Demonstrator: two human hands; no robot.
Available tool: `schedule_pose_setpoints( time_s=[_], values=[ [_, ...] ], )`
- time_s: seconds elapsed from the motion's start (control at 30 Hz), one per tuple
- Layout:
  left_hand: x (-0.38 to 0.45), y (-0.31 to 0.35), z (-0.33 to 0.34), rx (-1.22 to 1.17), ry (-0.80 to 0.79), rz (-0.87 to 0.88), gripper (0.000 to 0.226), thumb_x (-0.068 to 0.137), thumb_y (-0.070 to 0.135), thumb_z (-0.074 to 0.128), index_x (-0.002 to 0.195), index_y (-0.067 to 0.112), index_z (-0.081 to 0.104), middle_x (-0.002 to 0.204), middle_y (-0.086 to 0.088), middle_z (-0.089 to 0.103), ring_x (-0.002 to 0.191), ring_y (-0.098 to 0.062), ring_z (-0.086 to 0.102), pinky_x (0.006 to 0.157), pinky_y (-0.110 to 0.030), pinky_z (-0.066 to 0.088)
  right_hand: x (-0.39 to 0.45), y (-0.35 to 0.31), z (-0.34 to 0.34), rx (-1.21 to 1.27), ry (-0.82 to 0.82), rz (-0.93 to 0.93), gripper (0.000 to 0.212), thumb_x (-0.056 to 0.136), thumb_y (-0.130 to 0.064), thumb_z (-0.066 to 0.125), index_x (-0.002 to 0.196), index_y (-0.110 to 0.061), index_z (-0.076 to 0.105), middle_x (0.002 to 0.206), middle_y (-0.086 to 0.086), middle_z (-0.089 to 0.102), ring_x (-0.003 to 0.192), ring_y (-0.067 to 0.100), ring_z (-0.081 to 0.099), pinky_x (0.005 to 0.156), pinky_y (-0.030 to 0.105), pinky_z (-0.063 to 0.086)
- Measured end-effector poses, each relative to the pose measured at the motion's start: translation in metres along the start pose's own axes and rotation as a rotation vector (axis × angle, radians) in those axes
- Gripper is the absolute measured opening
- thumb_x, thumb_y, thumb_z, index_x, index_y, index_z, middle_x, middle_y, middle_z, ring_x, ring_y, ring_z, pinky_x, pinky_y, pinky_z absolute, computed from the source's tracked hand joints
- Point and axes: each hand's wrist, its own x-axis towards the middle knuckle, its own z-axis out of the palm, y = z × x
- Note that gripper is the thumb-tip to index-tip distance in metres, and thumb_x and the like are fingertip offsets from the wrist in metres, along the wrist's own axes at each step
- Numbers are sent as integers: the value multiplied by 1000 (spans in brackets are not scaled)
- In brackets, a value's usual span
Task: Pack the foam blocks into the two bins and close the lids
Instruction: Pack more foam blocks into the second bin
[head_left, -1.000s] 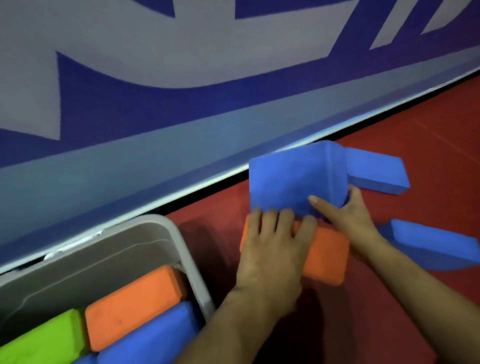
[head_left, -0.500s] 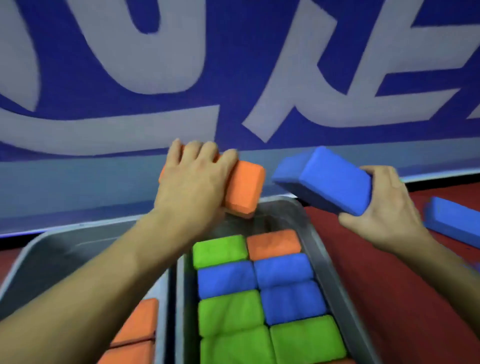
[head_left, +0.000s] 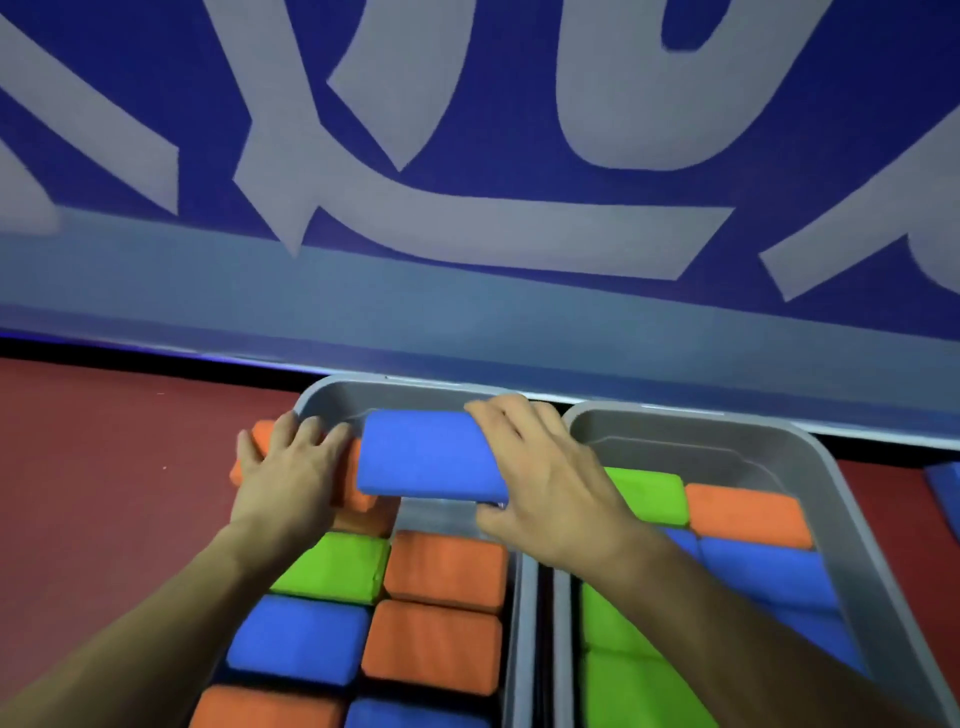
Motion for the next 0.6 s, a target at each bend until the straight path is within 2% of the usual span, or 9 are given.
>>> schedule_pose_setpoints(
  time_s=[0.07,0.13,0.2,0.3,0.37,0.4,0.43,0.5,0.6],
  values=[
    [5,-8,16,4,1,-26,76,56,18,75,127,25,47,114,-3,53,119,-33,40,94,-59,30,10,-4,10,-41,-25,-19,72,65,-29,64,132,-23,36,125,-6,40,114,22,41,61,39,53],
    [14,-17,28,39,53,-16,74,50,19,78,119,23,52,105,-4,56,109,-34,46,90,-54,35,12,0,21,-20,-45,27,72,66,-32,64,132,-24,36,125,-6,41,112,21,41,61,37,52],
    [23,-25,44,66,77,24,73,50,14,74,120,20,54,103,-7,57,107,-35,49,91,-52,38,13,12,40,21,-89,106,73,68,-33,64,134,-25,34,126,-6,39,112,22,42,69,39,52],
    [21,-20,66,66,29,12,69,67,13,60,133,22,43,116,-6,54,117,-32,45,97,-46,37,7,31,80,-33,-333,162,81,76,-36,65,144,-24,23,135,-3,36,121,26,40,88,41,49],
    [15,-10,86,81,-62,-19,76,77,16,53,147,21,21,135,-9,42,134,-32,31,106,-45,30,-2,37,114,-99,-495,228,91,82,-50,61,151,-19,11,147,3,32,134,29,32,107,44,35],
    [12,-4,96,100,-130,-25,82,81,16,50,151,20,7,146,-13,32,140,-34,20,111,-47,25,-7,36,131,-173,-555,244,96,84,-61,54,153,-16,5,154,8,24,142,29,21,115,47,21],
    [10,3,106,95,-192,-33,88,82,17,48,152,18,-6,154,-17,18,144,-37,9,115,-50,19,-12,35,147,-261,-604,258,101,84,-70,44,153,-13,-2,160,12,13,147,29,8,117,53,6],
    [10,13,127,39,-273,-71,97,81,19,47,148,14,-23,159,-20,-7,145,-41,-10,116,-56,6,-15,35,169,-396,-656,294,107,82,-80,27,151,-8,-10,161,16,-5,148,30,-10,110,65,-11],
    [22,22,144,2,-398,-120,101,78,24,46,145,12,-28,157,-20,-19,142,-43,-19,115,-59,-2,1,33,184,-493,-778,306,109,80,-84,19,150,-6,-13,160,19,-11,146,32,-18,104,69,-21]
  ],
)
